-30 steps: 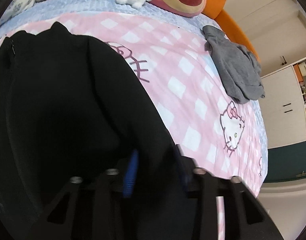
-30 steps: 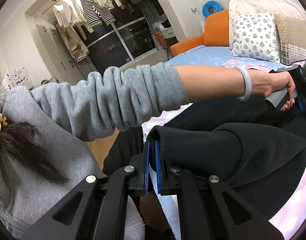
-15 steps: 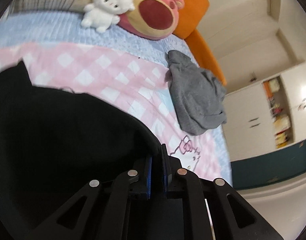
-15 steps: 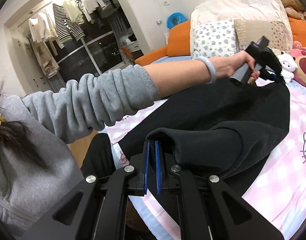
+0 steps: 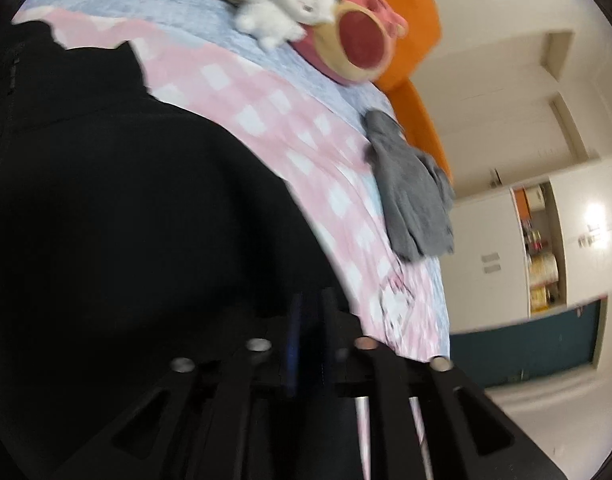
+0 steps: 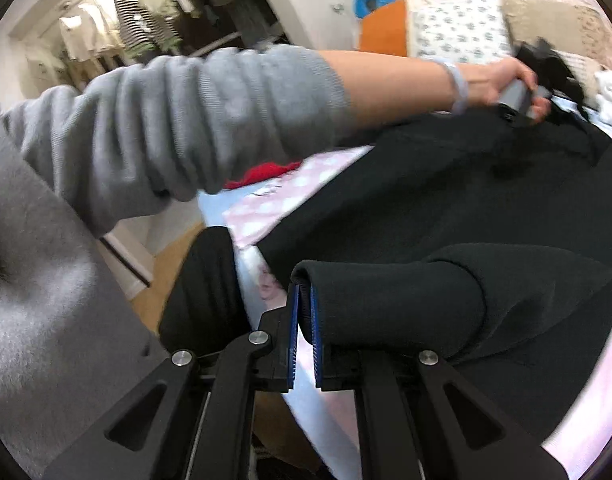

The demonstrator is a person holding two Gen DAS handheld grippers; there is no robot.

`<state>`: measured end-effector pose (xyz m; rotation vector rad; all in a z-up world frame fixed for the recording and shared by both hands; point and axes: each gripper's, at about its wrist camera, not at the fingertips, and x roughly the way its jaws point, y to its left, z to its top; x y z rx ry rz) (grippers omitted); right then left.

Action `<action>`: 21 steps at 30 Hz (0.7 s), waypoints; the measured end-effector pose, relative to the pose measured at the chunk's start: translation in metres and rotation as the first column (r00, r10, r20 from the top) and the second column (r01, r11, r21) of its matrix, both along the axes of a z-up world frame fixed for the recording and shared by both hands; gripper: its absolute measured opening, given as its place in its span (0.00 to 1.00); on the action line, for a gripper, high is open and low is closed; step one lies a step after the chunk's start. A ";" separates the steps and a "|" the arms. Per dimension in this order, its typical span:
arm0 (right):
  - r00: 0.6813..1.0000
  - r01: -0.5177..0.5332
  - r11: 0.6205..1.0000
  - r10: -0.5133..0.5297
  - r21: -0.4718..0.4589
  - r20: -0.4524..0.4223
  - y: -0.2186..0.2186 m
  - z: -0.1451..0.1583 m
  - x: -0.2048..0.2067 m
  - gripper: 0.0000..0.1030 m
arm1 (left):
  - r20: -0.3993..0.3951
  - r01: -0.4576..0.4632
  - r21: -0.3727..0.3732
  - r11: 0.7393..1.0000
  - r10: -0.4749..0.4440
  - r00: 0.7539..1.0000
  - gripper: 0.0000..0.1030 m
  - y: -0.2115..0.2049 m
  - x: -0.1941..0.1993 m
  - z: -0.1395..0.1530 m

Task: Fold large clothes

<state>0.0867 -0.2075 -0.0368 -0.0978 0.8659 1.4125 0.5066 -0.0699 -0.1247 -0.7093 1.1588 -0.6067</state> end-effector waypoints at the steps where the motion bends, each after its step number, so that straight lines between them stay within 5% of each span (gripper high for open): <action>1: 1.000 -0.017 1.000 0.017 -0.012 0.013 0.006 -0.001 -0.004 0.07 | 0.010 0.026 0.001 1.000 -0.026 1.000 0.33 -0.004 -0.004 0.003; 4: 0.999 -0.026 0.998 0.027 -0.061 0.019 0.018 -0.007 -0.003 0.07 | 0.043 0.116 0.095 0.989 -0.121 0.992 0.42 -0.027 -0.018 0.011; 8: 1.000 0.002 0.994 0.000 -0.108 0.021 0.018 -0.018 0.003 0.07 | 0.003 0.091 0.267 0.959 -0.095 0.995 0.42 -0.035 -0.022 -0.002; 15: 0.998 0.012 0.981 -0.002 -0.196 0.055 0.019 -0.036 -0.007 0.11 | -0.006 0.063 0.235 0.970 -0.064 0.998 0.39 -0.036 -0.015 -0.024; 17: 0.999 0.007 0.972 0.002 -0.233 0.036 0.015 -0.033 -0.007 0.43 | -0.001 0.067 0.206 0.976 -0.068 0.998 0.29 -0.036 -0.014 -0.024; 18: 0.999 0.011 0.978 -0.004 -0.207 0.036 0.011 -0.027 -0.008 0.69 | 0.000 0.069 0.203 0.977 -0.071 0.997 0.28 -0.035 -0.014 -0.023; 21: 0.998 0.061 0.994 -0.059 -0.095 0.017 -0.021 0.000 0.007 0.72 | 0.010 0.083 0.208 0.975 -0.087 0.996 0.28 -0.029 -0.015 -0.019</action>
